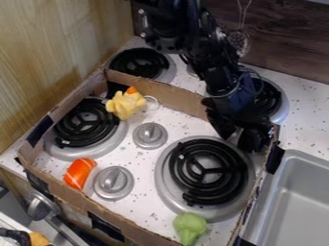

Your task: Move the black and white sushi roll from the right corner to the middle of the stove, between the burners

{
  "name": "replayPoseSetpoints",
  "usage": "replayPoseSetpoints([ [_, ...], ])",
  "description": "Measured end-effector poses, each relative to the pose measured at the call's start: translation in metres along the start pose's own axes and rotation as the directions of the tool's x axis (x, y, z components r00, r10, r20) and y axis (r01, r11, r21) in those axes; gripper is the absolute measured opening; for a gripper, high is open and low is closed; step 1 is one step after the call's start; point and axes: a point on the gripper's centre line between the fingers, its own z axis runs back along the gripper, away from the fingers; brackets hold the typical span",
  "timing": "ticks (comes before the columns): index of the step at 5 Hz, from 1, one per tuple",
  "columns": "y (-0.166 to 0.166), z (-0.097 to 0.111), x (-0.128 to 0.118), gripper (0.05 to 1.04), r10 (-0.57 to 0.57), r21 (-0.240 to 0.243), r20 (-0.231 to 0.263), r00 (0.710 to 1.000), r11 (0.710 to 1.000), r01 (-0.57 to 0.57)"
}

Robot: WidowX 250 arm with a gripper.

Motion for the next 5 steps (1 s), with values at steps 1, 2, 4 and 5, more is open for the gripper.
replayPoseSetpoints([
  [1,0.001,-0.009,0.002,0.998,0.001,-0.007,-0.011,1.000,1.000,-0.001],
  [2,0.001,-0.012,0.008,0.949,0.013,-0.003,0.007,1.000,1.000,-0.013],
  [4,-0.006,-0.015,0.007,0.580,0.061,0.160,0.011,0.998,0.985,-0.062],
  [5,-0.007,0.000,0.000,0.575,0.082,0.230,0.019,0.996,0.970,-0.084],
])
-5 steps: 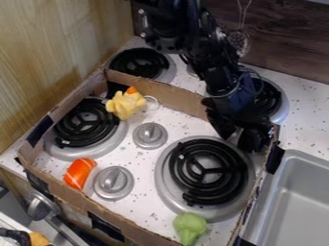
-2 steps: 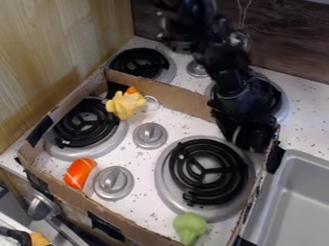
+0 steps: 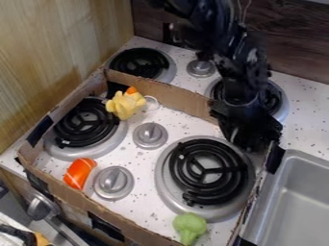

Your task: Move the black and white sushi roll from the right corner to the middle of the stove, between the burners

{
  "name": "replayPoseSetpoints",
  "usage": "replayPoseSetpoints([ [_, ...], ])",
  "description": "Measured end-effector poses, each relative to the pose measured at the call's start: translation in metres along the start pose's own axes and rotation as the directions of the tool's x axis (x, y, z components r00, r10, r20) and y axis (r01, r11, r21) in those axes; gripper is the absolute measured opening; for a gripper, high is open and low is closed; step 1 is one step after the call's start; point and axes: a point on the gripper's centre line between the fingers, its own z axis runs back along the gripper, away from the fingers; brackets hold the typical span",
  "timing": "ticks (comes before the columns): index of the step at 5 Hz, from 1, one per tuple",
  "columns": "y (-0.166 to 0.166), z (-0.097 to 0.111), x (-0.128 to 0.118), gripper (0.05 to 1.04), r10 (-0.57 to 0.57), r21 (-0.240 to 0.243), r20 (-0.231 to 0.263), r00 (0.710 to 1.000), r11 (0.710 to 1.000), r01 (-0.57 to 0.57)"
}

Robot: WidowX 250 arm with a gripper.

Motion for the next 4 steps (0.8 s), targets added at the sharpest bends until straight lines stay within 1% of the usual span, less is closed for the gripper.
replayPoseSetpoints([
  [1,0.003,0.029,-0.008,0.574,0.020,0.066,0.010,1.000,0.998,-0.020],
  [2,0.009,0.059,-0.018,0.574,0.052,0.115,-0.009,0.999,0.992,-0.051],
  [3,0.017,0.084,-0.035,0.574,0.093,0.114,-0.120,0.988,0.990,-0.079],
  [4,0.031,0.104,-0.047,0.574,0.137,0.111,-0.210,0.968,0.987,-0.115],
])
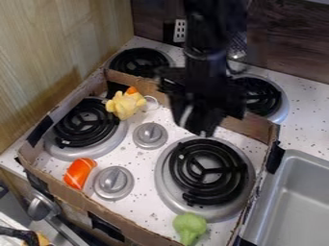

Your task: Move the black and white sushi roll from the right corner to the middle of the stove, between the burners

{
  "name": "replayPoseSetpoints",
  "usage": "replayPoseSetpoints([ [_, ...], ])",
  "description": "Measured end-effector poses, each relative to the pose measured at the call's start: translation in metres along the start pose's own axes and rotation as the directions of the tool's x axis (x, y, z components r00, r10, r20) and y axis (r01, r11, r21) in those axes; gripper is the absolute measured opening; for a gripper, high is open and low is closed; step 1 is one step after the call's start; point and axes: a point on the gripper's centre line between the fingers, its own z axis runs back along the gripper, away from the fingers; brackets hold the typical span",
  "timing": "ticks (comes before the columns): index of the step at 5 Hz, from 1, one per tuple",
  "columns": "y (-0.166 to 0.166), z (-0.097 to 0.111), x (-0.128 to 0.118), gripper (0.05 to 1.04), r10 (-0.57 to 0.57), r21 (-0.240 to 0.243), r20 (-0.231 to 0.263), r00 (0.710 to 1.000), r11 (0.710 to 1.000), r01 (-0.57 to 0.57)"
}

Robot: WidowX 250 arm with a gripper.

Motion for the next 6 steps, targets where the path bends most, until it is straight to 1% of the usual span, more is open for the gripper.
replayPoseSetpoints([
  [1,0.019,0.011,-0.010,0.573,0.012,0.007,-0.020,1.000,1.000,-0.012],
  [2,0.035,0.007,-0.016,0.573,0.026,0.000,-0.012,1.000,1.000,-0.026],
  [3,0.054,-0.002,-0.018,0.573,0.026,-0.018,0.001,1.000,1.000,-0.026],
  [4,0.071,-0.016,-0.014,0.572,0.020,-0.046,0.030,0.999,0.999,-0.018],
  [5,0.082,-0.034,-0.010,0.573,0.020,-0.078,0.027,0.999,0.997,-0.018],
  [6,0.088,-0.048,-0.007,0.573,0.020,-0.097,0.025,0.999,0.995,-0.017],
])
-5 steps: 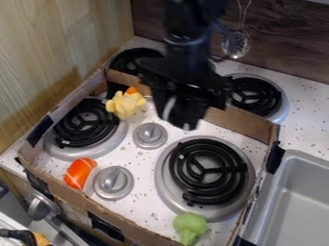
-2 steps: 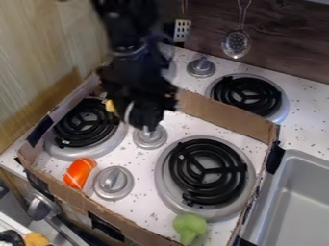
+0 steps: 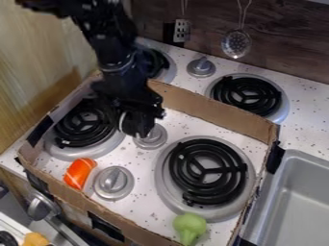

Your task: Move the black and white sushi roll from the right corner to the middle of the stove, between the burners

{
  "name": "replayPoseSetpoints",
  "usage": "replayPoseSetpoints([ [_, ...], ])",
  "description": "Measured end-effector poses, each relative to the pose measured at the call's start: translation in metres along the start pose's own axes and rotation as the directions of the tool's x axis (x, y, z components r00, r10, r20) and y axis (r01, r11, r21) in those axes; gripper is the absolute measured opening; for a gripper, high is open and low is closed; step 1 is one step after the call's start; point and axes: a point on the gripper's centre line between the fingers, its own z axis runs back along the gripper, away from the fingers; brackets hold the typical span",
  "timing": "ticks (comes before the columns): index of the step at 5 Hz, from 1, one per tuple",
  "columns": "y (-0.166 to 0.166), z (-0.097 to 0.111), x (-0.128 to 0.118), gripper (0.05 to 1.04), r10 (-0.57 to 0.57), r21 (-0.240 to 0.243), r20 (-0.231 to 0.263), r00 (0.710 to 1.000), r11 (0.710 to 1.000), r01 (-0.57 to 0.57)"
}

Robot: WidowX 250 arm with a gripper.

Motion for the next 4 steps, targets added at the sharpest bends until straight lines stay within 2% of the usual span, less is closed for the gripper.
replayPoseSetpoints([
  [2,0.001,-0.026,-0.008,0.572,0.022,-0.036,-0.015,1.000,0.999,-0.023],
  [3,-0.002,-0.036,-0.012,0.674,0.028,-0.039,-0.006,1.000,0.999,-0.028],
  [4,-0.005,-0.044,-0.011,0.950,0.051,-0.053,0.011,0.999,0.997,-0.050],
])
